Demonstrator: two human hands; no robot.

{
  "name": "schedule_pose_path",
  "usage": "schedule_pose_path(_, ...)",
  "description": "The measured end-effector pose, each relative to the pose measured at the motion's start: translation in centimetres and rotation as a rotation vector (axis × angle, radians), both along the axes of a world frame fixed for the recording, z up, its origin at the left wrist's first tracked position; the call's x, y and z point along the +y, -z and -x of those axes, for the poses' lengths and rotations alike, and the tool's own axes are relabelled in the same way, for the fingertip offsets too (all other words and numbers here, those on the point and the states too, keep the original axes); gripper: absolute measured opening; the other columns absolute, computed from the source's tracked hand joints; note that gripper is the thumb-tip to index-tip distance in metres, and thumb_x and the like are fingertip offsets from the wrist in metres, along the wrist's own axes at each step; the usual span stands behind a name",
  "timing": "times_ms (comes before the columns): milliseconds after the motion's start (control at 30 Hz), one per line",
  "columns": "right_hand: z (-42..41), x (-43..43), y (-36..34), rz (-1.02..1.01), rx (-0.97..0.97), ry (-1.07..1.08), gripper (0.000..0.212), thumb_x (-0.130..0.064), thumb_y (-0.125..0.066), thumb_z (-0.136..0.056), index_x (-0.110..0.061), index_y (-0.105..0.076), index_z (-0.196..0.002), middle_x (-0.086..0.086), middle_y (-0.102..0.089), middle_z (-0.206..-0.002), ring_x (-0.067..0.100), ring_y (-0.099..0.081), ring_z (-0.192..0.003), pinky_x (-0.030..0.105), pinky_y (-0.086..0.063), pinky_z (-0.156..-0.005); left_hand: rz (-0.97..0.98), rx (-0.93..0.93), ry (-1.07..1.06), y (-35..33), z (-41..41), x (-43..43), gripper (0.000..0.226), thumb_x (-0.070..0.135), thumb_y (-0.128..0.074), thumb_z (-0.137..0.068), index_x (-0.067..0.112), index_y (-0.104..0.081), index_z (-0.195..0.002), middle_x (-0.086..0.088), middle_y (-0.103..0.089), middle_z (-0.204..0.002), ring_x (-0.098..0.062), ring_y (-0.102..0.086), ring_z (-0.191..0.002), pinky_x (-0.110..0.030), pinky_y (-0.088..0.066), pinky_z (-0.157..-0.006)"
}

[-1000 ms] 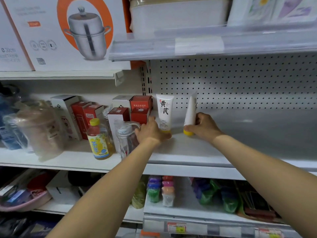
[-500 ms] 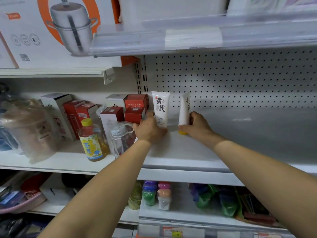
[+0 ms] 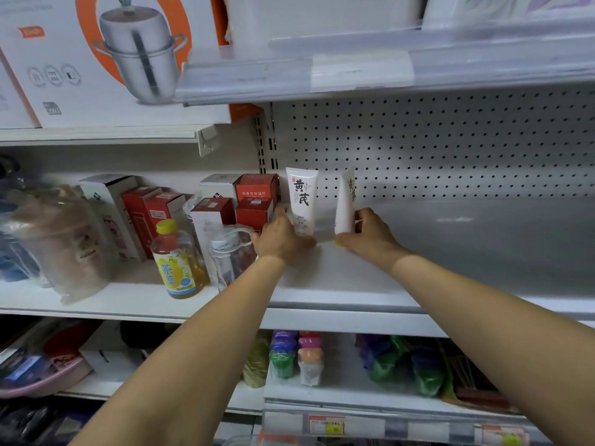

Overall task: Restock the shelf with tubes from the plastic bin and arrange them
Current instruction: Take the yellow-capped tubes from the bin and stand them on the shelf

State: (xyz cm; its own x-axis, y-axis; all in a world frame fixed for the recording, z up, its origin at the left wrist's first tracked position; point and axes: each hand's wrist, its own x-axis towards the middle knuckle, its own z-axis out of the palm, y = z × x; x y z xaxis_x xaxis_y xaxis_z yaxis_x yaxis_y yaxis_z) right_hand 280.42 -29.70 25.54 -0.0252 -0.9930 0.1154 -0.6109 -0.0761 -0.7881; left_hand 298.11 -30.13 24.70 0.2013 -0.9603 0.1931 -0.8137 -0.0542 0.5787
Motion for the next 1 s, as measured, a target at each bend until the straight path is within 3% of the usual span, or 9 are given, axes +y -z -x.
schedule_pose_path(100,0.1,1.8,-0.4,0.003,0.101,0.023,0.057,-0.03,-0.067,-0.085,-0.01,-0.041,-0.132,0.009,-0.053,-0.129,0.028,-0.054,-0.115,0.035,-0.046,-0.09,-0.073,0.135,0.017,-0.3,-0.4,1.2,0.095,0.051,-0.074,-0.074,0.017,-0.023,-0.146,-0.006,-0.054,-0.135,-0.031,-0.049,-0.125,-0.049,-0.039,-0.103)
schedule_pose_path(200,-0.2,4.6,-1.0,0.052,0.246,0.044,0.052,-0.034,-0.061,-0.088,-0.016,-0.041,-0.132,0.007,-0.048,-0.132,0.027,-0.051,-0.117,0.036,-0.046,-0.091,-0.042,0.177,0.036,-0.3,-1.2,4.1,0.076,0.047,-0.073,-0.077,0.021,-0.037,-0.138,-0.003,-0.052,-0.135,-0.028,-0.05,-0.123,-0.049,-0.041,-0.102)
schedule_pose_path(367,-1.6,11.3,-2.0,0.282,0.62,-0.049,0.046,-0.031,-0.054,-0.092,-0.021,-0.042,-0.134,0.004,-0.048,-0.132,0.026,-0.05,-0.116,0.038,-0.043,-0.089,0.105,0.023,0.163,-1.0,-3.3,11.6,0.047,0.041,-0.066,-0.085,0.022,-0.054,-0.127,0.002,-0.058,-0.126,-0.018,-0.054,-0.117,-0.044,-0.047,-0.098)
schedule_pose_path(500,-3.3,16.9,-1.5,0.395,0.67,-0.104,0.045,-0.032,-0.052,-0.093,-0.022,-0.042,-0.136,0.001,-0.046,-0.136,0.025,-0.046,-0.121,0.038,-0.039,-0.089,0.216,-0.04,0.254,-0.6,-5.4,18.4,0.034,0.037,-0.065,-0.087,0.022,-0.058,-0.117,0.005,-0.06,-0.115,-0.012,-0.055,-0.107,-0.038,-0.049,-0.092)
schedule_pose_path(667,-5.9,22.3,2.4,0.448,0.676,-0.194,0.04,-0.031,-0.055,-0.091,-0.021,-0.049,-0.129,0.002,-0.054,-0.123,0.026,-0.052,-0.113,0.04,-0.04,-0.087,0.203,-0.101,0.275,2.5,-8.2,24.6,0.031,0.032,-0.067,-0.085,0.021,-0.058,-0.113,0.004,-0.06,-0.109,-0.016,-0.056,-0.1,-0.04,-0.049,-0.086)
schedule_pose_path(800,-8.2,25.4,7.6,0.314,0.691,-0.288,0.041,-0.033,-0.055,-0.089,-0.021,-0.05,-0.127,0.002,-0.056,-0.119,0.027,-0.053,-0.111,0.04,-0.042,-0.083,0.008,-0.143,0.265,7.5,-10.2,27.6,0.035,0.036,-0.066,-0.085,0.022,-0.057,-0.117,0.004,-0.06,-0.114,-0.017,-0.057,-0.104,-0.039,-0.049,-0.087)
schedule_pose_path(1000,-9.8,27.9,16.8,-0.091,0.667,-0.447,0.036,-0.032,-0.053,-0.09,-0.024,-0.05,-0.126,-0.002,-0.055,-0.126,0.022,-0.053,-0.116,0.036,-0.047,-0.084,-0.34,-0.025,0.265,17.0,-11.8,31.0,0.035,0.034,-0.066,-0.086,0.017,-0.059,-0.116,0.003,-0.059,-0.111,-0.012,-0.057,-0.091,-0.023,-0.042,-0.074)
